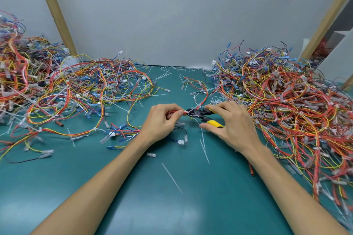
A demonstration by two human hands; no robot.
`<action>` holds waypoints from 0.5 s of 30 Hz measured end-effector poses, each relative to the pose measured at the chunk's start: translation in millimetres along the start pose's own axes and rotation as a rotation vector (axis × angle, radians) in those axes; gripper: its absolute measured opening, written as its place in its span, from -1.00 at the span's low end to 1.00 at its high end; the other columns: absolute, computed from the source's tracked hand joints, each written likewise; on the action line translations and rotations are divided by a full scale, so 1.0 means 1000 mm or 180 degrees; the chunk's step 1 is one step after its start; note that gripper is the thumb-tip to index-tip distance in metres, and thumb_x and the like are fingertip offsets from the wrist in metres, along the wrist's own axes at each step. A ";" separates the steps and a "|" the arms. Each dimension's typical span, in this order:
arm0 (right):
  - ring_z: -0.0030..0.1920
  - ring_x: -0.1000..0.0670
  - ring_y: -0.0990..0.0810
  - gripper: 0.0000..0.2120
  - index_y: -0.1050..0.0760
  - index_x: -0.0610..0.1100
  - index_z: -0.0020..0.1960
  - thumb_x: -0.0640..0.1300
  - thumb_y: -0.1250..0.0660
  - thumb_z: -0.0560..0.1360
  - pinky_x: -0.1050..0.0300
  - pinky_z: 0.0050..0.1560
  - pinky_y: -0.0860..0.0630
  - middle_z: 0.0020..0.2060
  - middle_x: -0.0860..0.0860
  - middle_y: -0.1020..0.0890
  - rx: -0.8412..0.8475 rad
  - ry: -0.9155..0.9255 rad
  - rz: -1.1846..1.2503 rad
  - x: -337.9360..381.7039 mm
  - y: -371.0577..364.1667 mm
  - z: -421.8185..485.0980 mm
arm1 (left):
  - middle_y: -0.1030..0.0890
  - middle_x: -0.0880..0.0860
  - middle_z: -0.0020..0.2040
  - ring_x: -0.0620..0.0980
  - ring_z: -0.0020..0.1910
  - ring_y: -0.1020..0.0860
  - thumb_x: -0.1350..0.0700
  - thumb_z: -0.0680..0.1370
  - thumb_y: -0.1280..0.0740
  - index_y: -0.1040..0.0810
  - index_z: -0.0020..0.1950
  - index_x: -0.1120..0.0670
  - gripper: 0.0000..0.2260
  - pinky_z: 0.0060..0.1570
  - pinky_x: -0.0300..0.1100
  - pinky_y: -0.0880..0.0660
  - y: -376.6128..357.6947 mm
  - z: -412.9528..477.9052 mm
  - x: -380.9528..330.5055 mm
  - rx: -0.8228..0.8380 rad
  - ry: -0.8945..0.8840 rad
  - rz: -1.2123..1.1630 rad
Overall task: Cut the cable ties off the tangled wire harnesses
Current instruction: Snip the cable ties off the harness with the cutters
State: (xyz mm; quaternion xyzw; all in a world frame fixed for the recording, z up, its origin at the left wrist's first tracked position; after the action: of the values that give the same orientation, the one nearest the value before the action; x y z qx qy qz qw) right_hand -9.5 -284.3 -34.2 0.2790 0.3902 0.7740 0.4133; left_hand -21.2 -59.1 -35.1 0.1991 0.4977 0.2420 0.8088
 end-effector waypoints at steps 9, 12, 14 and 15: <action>-0.06 -0.03 -0.54 -0.56 -0.63 0.04 0.12 0.28 -0.46 0.36 0.07 -0.07 -0.39 -0.11 0.08 -0.63 -0.0025 -0.0111 0.0186 -0.002 -0.003 -0.001 | -0.26 -0.02 -0.48 -0.07 -0.44 -0.22 0.14 0.58 -0.35 -0.69 -0.09 0.06 -0.87 -0.44 -0.30 -0.18 0.000 -0.001 0.000 0.0041 0.0011 -0.0020; -0.05 -0.01 -0.54 -0.57 -0.64 0.06 0.12 0.28 -0.46 0.36 0.15 -0.09 -0.31 -0.12 0.09 -0.63 -0.0017 -0.0204 0.0313 -0.001 -0.003 -0.002 | -0.25 -0.03 -0.48 -0.07 -0.45 -0.22 0.15 0.58 -0.35 -0.69 -0.10 0.04 -0.87 -0.45 -0.30 -0.17 0.000 -0.001 0.000 0.0046 0.0008 -0.0036; -0.05 0.01 -0.54 -0.56 -0.64 0.07 0.12 0.30 -0.45 0.36 0.17 -0.08 -0.29 -0.11 0.10 -0.63 0.0022 -0.0240 0.0387 -0.001 -0.003 -0.001 | -0.26 -0.03 -0.48 -0.07 -0.44 -0.22 0.14 0.58 -0.35 -0.69 -0.10 0.04 -0.87 -0.45 -0.30 -0.17 0.000 -0.001 0.000 0.0046 0.0002 -0.0033; -0.05 0.03 -0.53 -0.55 -0.63 0.07 0.13 0.31 -0.43 0.36 0.17 -0.08 -0.29 -0.11 0.12 -0.62 0.0051 -0.0256 0.0425 -0.001 -0.003 -0.001 | -0.26 -0.02 -0.48 -0.07 -0.44 -0.22 0.14 0.58 -0.35 -0.69 -0.10 0.04 -0.87 -0.44 -0.31 -0.17 0.001 -0.001 0.000 0.0049 -0.0001 -0.0029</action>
State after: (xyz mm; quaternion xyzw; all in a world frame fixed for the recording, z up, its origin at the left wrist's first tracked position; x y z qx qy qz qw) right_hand -8.6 -284.6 -37.4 0.3387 0.3600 0.7848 0.3738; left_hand -22.3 -58.6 -35.2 0.2030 0.5003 0.2345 0.8084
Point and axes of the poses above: each hand's wrist, its own z-axis towards the middle knuckle, its own y-axis out of the back of the hand, x = y × z, the point moved 1 cm from there along z, towards the middle knuckle
